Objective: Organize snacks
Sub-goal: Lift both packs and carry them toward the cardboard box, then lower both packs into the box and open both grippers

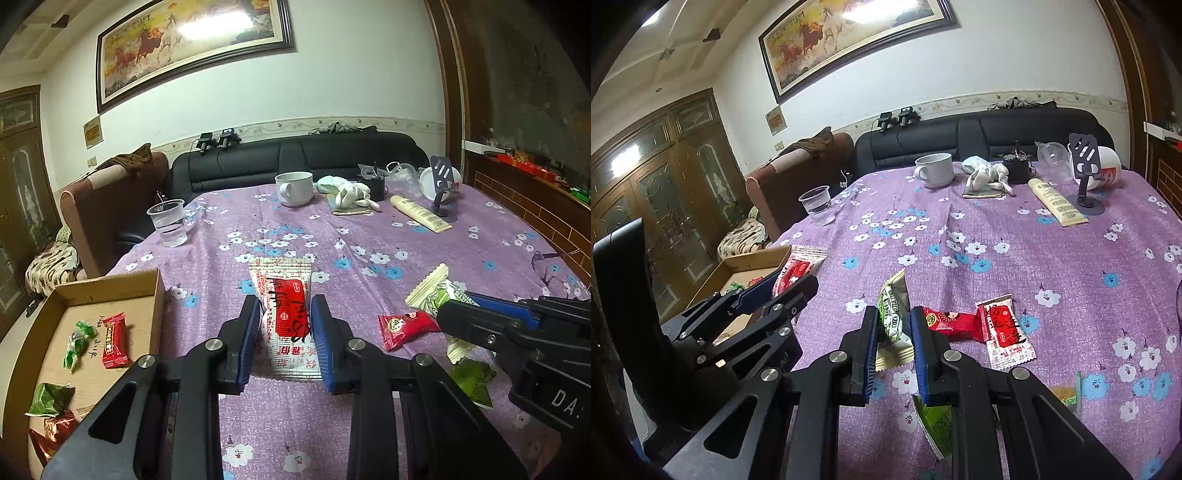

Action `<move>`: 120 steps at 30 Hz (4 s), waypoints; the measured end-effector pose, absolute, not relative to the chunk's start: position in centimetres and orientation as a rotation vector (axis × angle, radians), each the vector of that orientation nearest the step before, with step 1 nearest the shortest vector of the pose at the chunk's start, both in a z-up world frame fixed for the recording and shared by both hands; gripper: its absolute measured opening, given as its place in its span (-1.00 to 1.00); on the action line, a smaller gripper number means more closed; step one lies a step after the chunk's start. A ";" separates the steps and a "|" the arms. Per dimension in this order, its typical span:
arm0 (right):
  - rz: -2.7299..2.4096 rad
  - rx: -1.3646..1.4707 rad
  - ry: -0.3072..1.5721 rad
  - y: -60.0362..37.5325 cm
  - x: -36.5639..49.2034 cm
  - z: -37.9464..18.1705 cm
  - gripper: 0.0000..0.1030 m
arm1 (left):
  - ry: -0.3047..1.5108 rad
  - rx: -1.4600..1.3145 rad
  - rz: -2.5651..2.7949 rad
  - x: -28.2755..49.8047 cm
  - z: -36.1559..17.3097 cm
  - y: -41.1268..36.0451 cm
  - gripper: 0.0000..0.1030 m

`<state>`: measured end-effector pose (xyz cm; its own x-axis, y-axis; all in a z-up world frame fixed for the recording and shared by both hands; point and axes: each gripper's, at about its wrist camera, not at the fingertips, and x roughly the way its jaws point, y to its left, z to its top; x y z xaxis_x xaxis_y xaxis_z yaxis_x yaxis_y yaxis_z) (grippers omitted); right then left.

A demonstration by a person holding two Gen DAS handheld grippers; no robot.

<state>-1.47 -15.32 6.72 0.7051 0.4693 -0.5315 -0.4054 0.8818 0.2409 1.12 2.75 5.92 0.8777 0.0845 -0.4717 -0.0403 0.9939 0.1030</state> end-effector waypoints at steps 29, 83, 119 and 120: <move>0.539 0.091 0.571 -14.6 -3.0 7.9 -0.66 | 0.499 0.004 0.130 -1.7 7.8 6.0 -0.49; 0.767 0.145 0.864 5.1 -4.2 5.2 -0.66 | 0.655 -0.313 0.279 -6.3 3.9 25.9 -0.48; 0.780 0.003 0.800 7.1 -5.7 2.6 -0.54 | 0.704 -0.272 0.132 -5.1 3.1 24.2 -0.43; 0.780 0.006 0.800 7.0 -5.7 2.6 -0.52 | 0.705 -0.273 0.131 -5.0 3.1 24.2 -0.42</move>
